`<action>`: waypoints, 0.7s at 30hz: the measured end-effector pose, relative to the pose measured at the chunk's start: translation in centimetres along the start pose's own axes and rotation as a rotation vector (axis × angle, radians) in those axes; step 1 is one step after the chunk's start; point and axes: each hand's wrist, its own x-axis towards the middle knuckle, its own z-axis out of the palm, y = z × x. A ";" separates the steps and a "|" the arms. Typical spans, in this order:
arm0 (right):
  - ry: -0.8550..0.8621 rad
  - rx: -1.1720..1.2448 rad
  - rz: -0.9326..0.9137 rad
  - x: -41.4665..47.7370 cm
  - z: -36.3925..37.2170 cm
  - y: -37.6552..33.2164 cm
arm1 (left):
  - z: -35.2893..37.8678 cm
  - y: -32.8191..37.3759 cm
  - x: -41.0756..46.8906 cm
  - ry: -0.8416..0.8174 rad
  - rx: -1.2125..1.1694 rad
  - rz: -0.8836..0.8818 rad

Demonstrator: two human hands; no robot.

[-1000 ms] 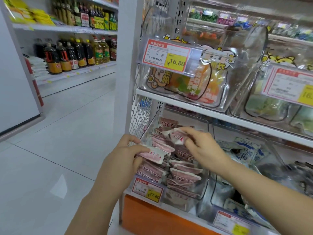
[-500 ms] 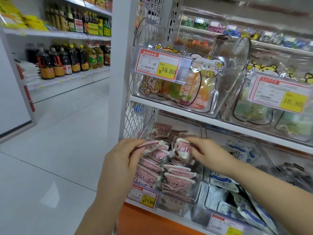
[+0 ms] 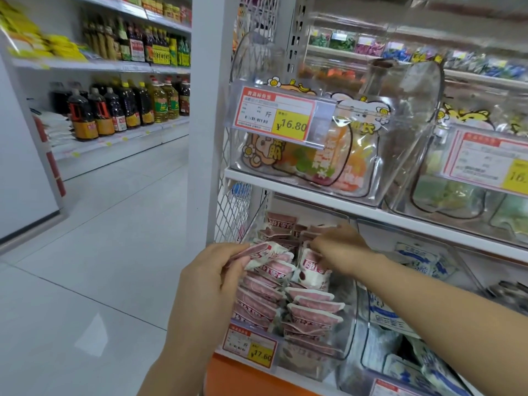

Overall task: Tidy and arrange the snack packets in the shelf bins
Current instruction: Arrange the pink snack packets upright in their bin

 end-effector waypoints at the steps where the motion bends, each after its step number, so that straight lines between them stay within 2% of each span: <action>1: 0.021 0.084 0.053 0.2 -0.1 -0.2 | 0.0 0.0 0.0 -0.001 -0.013 -0.009; 3: -0.064 -0.150 -0.094 0.1 -0.1 0.4 | 0.0 0.1 0.0 0.004 -0.033 -0.020; 5: -0.251 -0.571 -0.317 -1.1 -0.7 0.4 | 0.0 0.2 0.0 0.013 -0.046 -0.026; 6: -0.282 -0.787 -0.393 -1.5 -1.1 0.5 | 0.1 0.2 0.0 0.019 -0.060 -0.031; 7: -0.269 -0.897 -0.433 -1.6 -1.7 0.7 | 0.1 0.3 0.0 0.026 -0.078 -0.037; 9: -0.198 -0.746 -0.468 -2.7 -3.2 0.5 | 0.1 0.5 0.0 0.030 -0.106 -0.047; 12: -0.110 -0.297 -0.567 -5.8 -5.0 -0.2 | 0.0 1.5 -0.1 0.003 -0.121 -0.004; 14: -0.117 -0.094 -0.653 -8.3 -5.6 -0.9 | 0.1 2.3 -0.3 -0.045 -0.124 0.039; 18: -0.165 -0.077 -0.736 -9.7 -5.0 -1.1 | 1.3 3.8 -0.5 -0.126 -0.218 -0.004; 21: -0.144 0.076 -0.622 -8.7 -4.6 0.0 | 2.3 4.7 -0.5 -0.190 -0.309 -0.060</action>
